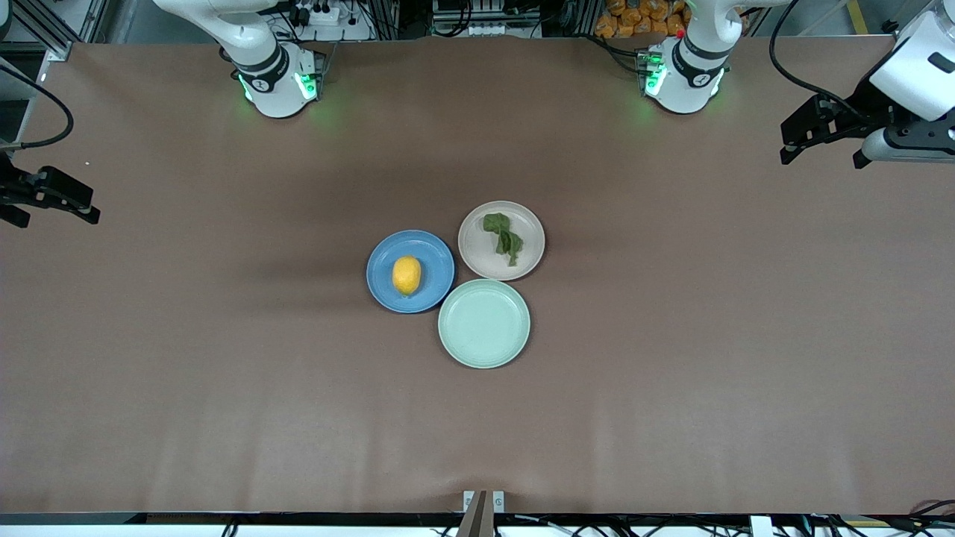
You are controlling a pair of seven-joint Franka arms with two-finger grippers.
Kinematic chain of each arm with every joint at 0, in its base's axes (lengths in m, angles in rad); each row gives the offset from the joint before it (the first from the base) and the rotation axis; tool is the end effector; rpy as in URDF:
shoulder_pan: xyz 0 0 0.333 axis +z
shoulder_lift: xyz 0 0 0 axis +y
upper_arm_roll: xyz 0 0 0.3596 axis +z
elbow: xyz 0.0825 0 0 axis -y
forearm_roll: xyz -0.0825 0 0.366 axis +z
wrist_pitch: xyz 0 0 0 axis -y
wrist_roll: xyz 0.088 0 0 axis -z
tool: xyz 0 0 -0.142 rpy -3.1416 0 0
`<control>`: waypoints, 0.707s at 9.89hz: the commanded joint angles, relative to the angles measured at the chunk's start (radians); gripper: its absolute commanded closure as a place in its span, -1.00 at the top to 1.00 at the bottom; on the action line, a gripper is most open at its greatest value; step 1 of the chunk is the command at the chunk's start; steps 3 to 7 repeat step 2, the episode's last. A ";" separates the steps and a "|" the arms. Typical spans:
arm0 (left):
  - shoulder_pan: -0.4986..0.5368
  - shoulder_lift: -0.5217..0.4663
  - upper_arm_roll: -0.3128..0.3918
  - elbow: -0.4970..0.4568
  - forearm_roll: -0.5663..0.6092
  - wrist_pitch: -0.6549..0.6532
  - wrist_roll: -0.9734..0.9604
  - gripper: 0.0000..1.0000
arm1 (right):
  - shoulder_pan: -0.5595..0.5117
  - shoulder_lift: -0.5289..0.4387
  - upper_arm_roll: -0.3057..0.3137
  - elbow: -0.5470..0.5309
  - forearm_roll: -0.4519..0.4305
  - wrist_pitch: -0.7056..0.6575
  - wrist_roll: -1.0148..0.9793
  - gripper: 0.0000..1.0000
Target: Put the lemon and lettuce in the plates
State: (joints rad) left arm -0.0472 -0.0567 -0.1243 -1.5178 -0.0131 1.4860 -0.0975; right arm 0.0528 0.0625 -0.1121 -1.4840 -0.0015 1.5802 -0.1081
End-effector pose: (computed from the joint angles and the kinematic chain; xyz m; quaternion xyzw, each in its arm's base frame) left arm 0.5002 -0.0910 0.6788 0.9992 -0.0376 0.0117 0.0046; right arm 0.5604 -0.0312 0.6394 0.9995 0.0246 0.0166 0.0057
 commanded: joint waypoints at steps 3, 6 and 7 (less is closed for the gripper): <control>0.004 -0.003 -0.003 0.014 -0.018 -0.023 0.013 1.00 | 0.012 0.003 -0.012 0.018 0.002 0.006 -0.001 1.00; 0.004 -0.003 -0.003 0.014 -0.018 -0.023 0.013 1.00 | 0.012 0.003 -0.012 0.018 0.002 0.006 -0.001 1.00; 0.004 -0.003 -0.003 0.014 -0.018 -0.023 0.013 1.00 | 0.012 0.003 -0.012 0.018 0.002 0.006 -0.001 1.00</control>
